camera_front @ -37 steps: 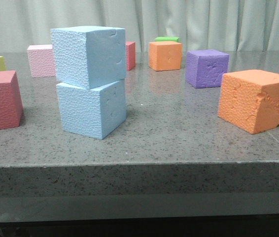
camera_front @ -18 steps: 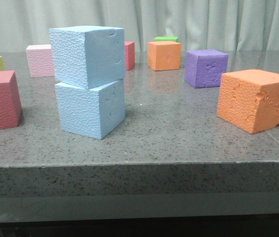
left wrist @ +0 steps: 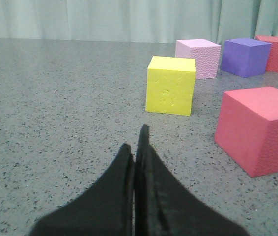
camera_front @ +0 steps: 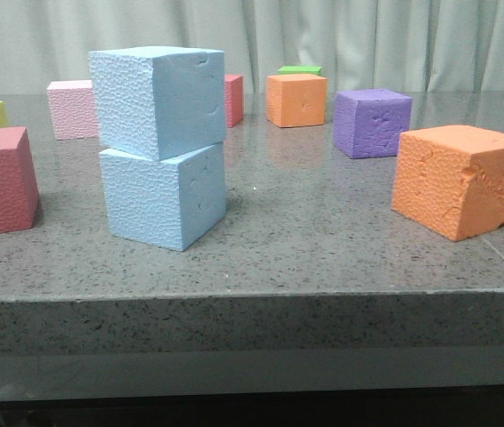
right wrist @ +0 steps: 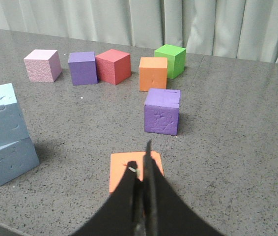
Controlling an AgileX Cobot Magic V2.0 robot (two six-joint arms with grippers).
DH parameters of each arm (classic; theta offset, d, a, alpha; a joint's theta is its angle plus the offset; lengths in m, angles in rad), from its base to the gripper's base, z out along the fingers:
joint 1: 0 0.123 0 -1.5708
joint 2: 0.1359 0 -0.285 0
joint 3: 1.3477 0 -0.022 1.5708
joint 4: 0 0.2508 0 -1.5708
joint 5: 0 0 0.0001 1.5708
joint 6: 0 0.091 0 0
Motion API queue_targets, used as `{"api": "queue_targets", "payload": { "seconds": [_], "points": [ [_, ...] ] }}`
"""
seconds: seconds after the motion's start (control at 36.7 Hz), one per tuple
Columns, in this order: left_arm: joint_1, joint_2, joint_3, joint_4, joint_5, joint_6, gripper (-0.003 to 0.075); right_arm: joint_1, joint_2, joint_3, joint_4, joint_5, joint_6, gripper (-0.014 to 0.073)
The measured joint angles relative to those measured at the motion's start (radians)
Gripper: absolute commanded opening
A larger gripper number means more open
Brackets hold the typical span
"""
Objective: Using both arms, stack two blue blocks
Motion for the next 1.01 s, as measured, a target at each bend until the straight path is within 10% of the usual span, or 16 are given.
{"api": "queue_targets", "payload": {
  "seconds": [0.35, 0.68, 1.01],
  "points": [
    [0.0, 0.0, 0.0, 0.0, 0.0, 0.002, -0.002, 0.0, 0.0, 0.018, -0.057, -0.024, 0.039, -0.0067],
    [0.0, 0.0, 0.0, 0.0, 0.0, 0.002, -0.002, -0.001, -0.1, 0.239, -0.51, -0.214, 0.576, -0.0067],
    [0.0, 0.0, 0.0, 0.0, 0.0, 0.002, -0.002, -0.001, -0.294, 0.466, -0.567, -0.331, 0.509, -0.0067]
  ]
}}
